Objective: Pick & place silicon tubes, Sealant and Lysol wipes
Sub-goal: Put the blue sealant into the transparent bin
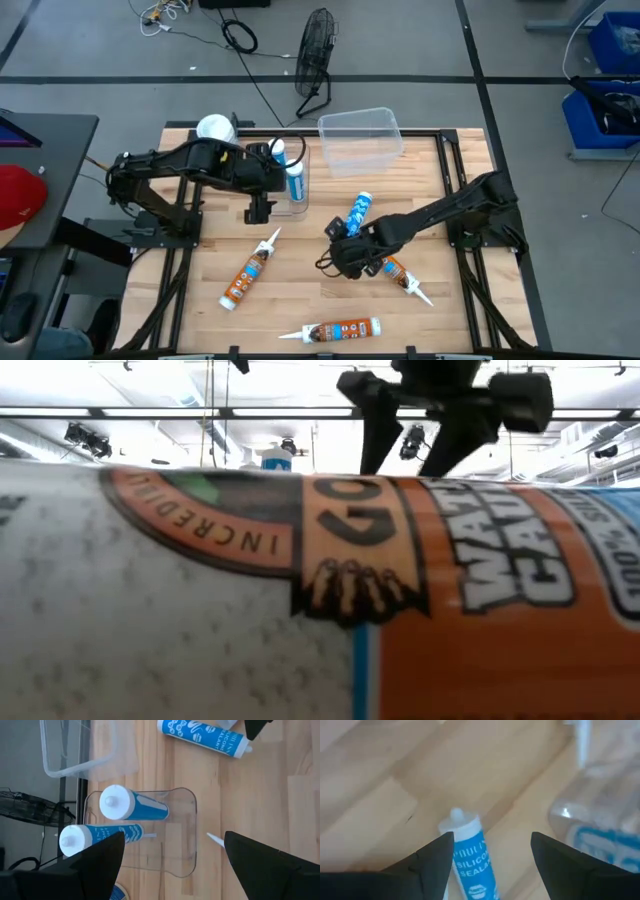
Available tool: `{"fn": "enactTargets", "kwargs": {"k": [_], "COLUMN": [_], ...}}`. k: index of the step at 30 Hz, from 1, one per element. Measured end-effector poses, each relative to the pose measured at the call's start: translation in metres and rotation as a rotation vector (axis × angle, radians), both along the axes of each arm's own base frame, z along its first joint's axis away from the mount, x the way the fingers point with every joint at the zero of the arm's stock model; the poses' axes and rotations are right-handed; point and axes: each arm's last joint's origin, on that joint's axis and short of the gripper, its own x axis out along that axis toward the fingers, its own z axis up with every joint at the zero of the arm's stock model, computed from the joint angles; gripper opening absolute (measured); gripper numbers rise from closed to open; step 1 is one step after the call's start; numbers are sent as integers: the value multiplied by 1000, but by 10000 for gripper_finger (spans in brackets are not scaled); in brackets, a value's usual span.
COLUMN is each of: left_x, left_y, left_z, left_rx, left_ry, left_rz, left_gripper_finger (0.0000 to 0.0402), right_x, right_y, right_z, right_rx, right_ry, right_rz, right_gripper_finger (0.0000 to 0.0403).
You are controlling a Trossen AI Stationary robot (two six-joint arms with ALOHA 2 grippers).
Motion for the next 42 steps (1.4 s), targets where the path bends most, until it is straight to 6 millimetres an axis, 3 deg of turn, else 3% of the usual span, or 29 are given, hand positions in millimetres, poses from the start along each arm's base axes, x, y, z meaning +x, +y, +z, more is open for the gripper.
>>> {"fn": "enactTargets", "kwargs": {"k": [5, 14, 23, 31, 42], "left_x": [-1, -2, -3, -3, -3], "left_y": [0, 0, 2, 10, 11], "left_z": [0, -1, -1, -1, -2], "left_rx": [4, 7, 14, 14, 14], "left_ry": [11, 29, 42, 43, 44], "left_rz": [-7, -9, -15, 13, 19], "left_gripper_finger": [348, 348, 348, 348, 348], "right_x": [3, 17, 23, 29, 34], "right_y": [0, -6, -24, -24, -28], "right_z": [-26, -59, -62, -62, -78], "right_rx": [-62, -93, -71, 4, 7], "right_ry": [142, 221, 229, 178, 209], "right_rz": [125, 191, 169, 177, 178], "right_gripper_finger": [272, 272, 272, 272, 268]}}
